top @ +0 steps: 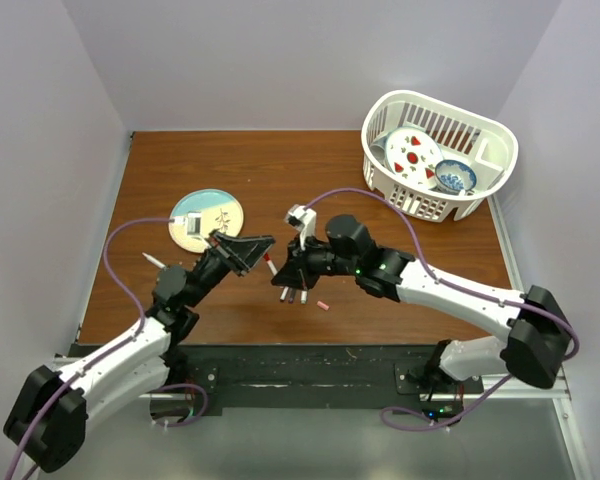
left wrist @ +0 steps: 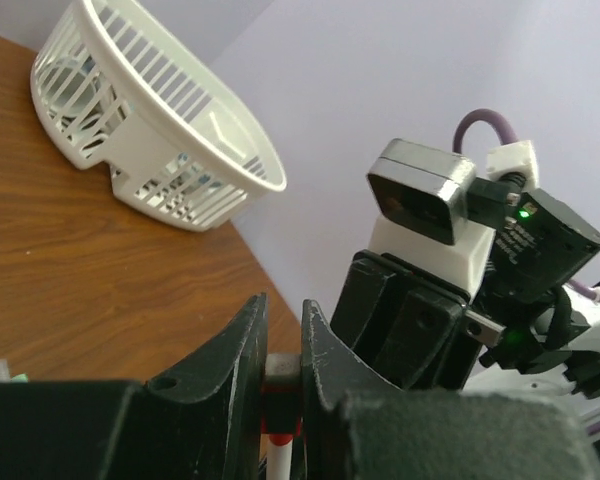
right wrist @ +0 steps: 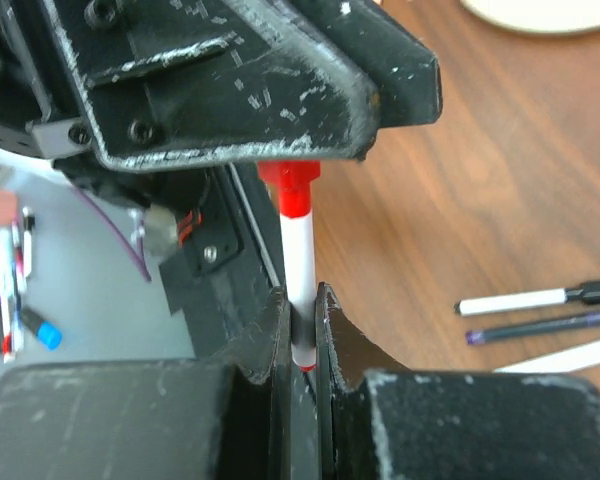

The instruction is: Insert the pens into the pen caps

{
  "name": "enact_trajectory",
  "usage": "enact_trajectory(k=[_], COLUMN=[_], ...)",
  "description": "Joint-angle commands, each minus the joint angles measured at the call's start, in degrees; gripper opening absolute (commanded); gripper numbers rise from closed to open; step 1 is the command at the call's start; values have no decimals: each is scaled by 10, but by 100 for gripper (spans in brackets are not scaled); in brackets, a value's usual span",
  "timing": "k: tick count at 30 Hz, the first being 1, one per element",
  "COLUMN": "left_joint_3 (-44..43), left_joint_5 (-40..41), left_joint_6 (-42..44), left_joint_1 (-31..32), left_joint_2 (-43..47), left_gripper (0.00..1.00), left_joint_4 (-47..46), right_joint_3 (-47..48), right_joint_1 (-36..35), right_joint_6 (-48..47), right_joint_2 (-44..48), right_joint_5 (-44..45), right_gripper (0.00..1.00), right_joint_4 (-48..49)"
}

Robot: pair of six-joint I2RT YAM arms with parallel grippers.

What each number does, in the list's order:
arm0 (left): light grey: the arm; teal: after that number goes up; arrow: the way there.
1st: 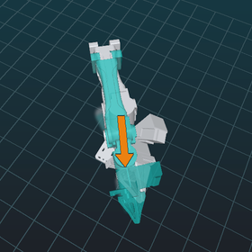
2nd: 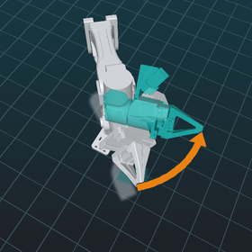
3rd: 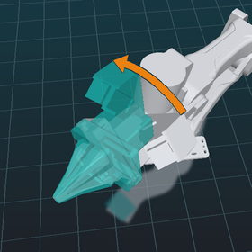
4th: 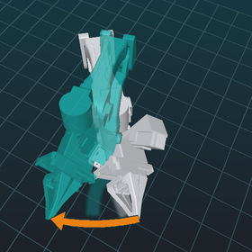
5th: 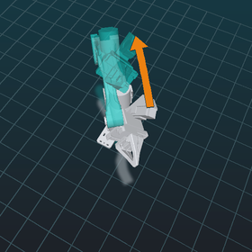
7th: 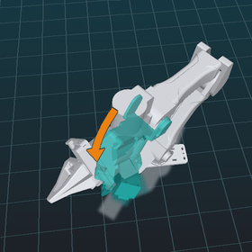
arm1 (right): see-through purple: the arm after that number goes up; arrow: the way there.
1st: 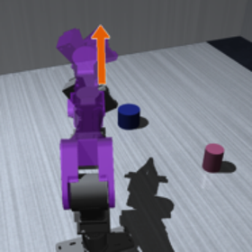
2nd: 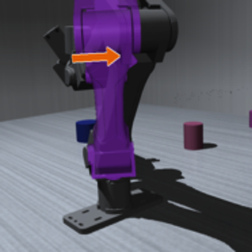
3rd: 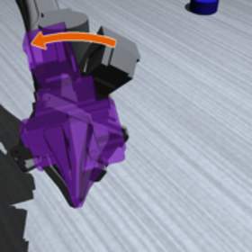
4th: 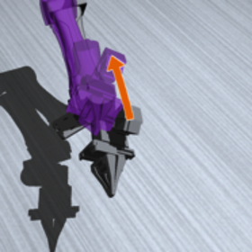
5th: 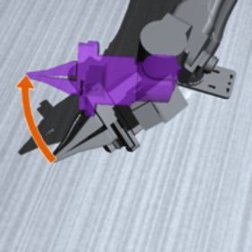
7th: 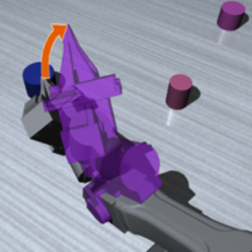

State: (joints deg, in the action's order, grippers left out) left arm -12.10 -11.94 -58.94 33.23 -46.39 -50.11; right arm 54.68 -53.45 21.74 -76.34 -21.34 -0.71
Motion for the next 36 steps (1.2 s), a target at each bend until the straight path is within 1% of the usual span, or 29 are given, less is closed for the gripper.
enact_trajectory(k=[1,2,3,4,5,6,7,8,10,11,12,13,15,16,20,24,25,26,27,29,30,32,33,36], left_joint_3=[-120,-146,-192,-212,-229,-254,-264,-274,-296,-304,-318,-318,-305,-303,-309,-331,-335,-343,-347,-353,-354,-355,-357,-366], left_joint_5=[-230,-229,-224,-219,-220,-228,-230,-236,-235,-220,-165,-144,-115,-107,-88,-65,-63,-63,-67,-75,-75,-68,-66,-62], left_joint_6=[62,82,118,130,141,152,154,157,179,197,237,244,257,257,267,287,289,291,291,293,295,300,303,317], left_joint_1=[-31,-41,-49,-63,-69,-75,-87,-92,-105,-105,-104,-105,-105,-104,-105,-104,-104,-103,-104,-104,-104,-103,-103,-104], left_joint_2=[-19,-28,-47,-58,-80,-91,-102,-125,-150,-176,-190,-203,-245,-260,-351,-414,-425,-448,-460,-486,-492,-500,-501,-492], left_gripper=[0,0,0,0,0,0,0,0,0,0,0,0,0,0,0,0,2,7,15,24,30,39,59,74], left_joint_4=[208,234,283,300,311,323,330,333,352,369,418,433,427,426,424,424,426,430,432,435,438,448,454,477], right_joint_3=[-51,-66,-82,-113,-130,-146,-173,-185,-213,-220,-227,-236,-237,-237,-222,-218,-218,-218,-217,-212,-206,-200,-198,-198], right_joint_1=[51,51,51,51,51,52,51,50,50,51,51,51,51,51,51,51,51,52,51,51,51,51,52,51], right_joint_6=[29,30,31,32,34,35,36,36,37,38,39,44,45,45,37,36,36,36,36,33,30,25,25,26], right_joint_2=[76,88,100,112,143,160,180,215,255,292,307,320,352,358,363,370,375,378,380,383,383,384,384,385], right_joint_5=[119,89,76,65,48,38,27,19,1,0,4,10,22,25,32,54,57,61,64,74,77,81,82,82], right_gripper=[0,6,27,34,38,46,49,57,65,66,68,71,75,77,81,82,82,82,82,82,82,82,82,82], right_joint_4=[257,231,219,205,178,162,146,113,80,56,47,40,27,26,9,-9,-9,-11,-13,-27,-32,-41,-43,-43])
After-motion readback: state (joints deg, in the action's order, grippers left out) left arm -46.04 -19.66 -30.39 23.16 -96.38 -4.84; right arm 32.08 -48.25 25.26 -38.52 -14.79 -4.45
